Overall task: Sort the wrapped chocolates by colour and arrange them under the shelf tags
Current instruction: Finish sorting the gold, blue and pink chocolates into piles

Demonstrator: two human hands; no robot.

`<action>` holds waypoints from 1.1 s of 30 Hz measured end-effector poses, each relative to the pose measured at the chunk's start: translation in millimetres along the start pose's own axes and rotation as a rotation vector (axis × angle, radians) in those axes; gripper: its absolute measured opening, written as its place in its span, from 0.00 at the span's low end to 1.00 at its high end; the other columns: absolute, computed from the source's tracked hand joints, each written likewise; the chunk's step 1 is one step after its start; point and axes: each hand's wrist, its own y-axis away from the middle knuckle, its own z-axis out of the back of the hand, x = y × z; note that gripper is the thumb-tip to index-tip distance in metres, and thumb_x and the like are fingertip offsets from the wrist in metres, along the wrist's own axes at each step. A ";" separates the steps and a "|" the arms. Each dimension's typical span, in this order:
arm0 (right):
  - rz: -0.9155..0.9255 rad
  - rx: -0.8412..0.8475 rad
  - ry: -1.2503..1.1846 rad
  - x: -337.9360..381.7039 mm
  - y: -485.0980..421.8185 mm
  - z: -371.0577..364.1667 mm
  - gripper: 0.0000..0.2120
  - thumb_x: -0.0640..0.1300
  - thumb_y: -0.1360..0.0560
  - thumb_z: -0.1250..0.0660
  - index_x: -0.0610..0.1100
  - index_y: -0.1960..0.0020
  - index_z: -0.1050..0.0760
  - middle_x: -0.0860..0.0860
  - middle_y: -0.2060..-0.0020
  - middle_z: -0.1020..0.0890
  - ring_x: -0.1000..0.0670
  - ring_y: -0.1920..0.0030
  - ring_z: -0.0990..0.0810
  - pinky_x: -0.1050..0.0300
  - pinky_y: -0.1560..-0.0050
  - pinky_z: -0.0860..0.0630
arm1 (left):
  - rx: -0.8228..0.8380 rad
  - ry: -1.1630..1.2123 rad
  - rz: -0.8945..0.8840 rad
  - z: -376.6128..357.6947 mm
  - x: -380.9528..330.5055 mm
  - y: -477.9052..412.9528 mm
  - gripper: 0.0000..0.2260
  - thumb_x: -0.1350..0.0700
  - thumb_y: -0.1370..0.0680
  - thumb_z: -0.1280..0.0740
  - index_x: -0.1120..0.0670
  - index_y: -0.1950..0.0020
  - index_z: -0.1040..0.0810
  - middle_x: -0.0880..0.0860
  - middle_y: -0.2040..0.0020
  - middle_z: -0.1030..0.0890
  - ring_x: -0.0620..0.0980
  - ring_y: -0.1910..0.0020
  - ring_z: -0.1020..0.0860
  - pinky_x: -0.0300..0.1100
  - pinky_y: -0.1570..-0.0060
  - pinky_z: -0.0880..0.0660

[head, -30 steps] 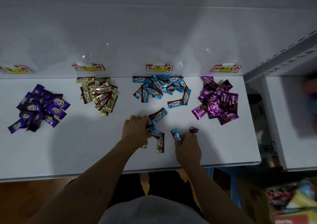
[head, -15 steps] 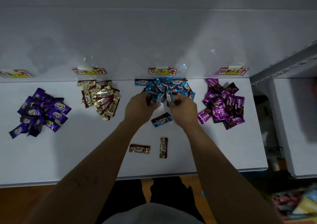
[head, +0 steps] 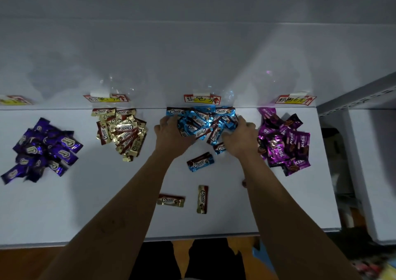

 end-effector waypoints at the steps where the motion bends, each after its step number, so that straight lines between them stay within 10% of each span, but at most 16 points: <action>1: -0.002 0.007 0.044 2.8 -4.4 -0.5 0.30 0.48 0.26 0.33 0.41 0.28 0.38 0.40 0.35 0.33 0.39 0.34 0.38 0.50 0.38 0.35 | 0.012 0.036 0.039 1.7 -0.5 -6.6 0.36 0.50 0.27 0.27 0.57 0.24 0.40 0.60 0.29 0.38 0.60 0.30 0.40 0.52 0.31 0.40; 11: 0.258 0.168 0.017 11.1 5.9 -15.6 0.24 0.46 0.23 0.35 0.42 0.29 0.34 0.44 0.31 0.35 0.43 0.33 0.37 0.52 0.36 0.34 | 0.125 -0.147 -0.208 -0.5 7.2 -3.9 0.33 0.52 0.25 0.30 0.57 0.24 0.39 0.57 0.26 0.36 0.58 0.30 0.38 0.47 0.30 0.41; 19: 0.213 -0.070 0.013 -29.1 66.7 6.5 0.20 0.42 0.23 0.36 0.47 0.31 0.31 0.47 0.36 0.28 0.47 0.41 0.24 0.51 0.43 0.25 | -0.004 -0.362 -0.323 -28.5 10.2 62.9 0.27 0.43 0.27 0.30 0.50 0.31 0.32 0.53 0.34 0.31 0.53 0.35 0.34 0.49 0.39 0.30; 26: 0.379 0.063 0.212 -46.2 100.1 -25.2 0.18 0.42 0.24 0.35 0.44 0.35 0.26 0.44 0.41 0.24 0.44 0.42 0.24 0.51 0.45 0.25 | -0.082 -0.323 -0.444 -47.9 13.9 47.4 0.12 0.57 0.28 0.26 0.52 0.45 0.18 0.56 0.47 0.22 0.59 0.45 0.25 0.52 0.51 0.27; 33: 0.400 0.041 0.315 -17.5 71.8 -38.4 0.23 0.43 0.25 0.36 0.43 0.30 0.34 0.45 0.36 0.31 0.46 0.38 0.32 0.55 0.41 0.32 | -0.178 -0.212 -0.404 -30.8 8.5 39.7 0.21 0.60 0.31 0.25 0.54 0.39 0.22 0.59 0.41 0.25 0.60 0.42 0.27 0.55 0.45 0.28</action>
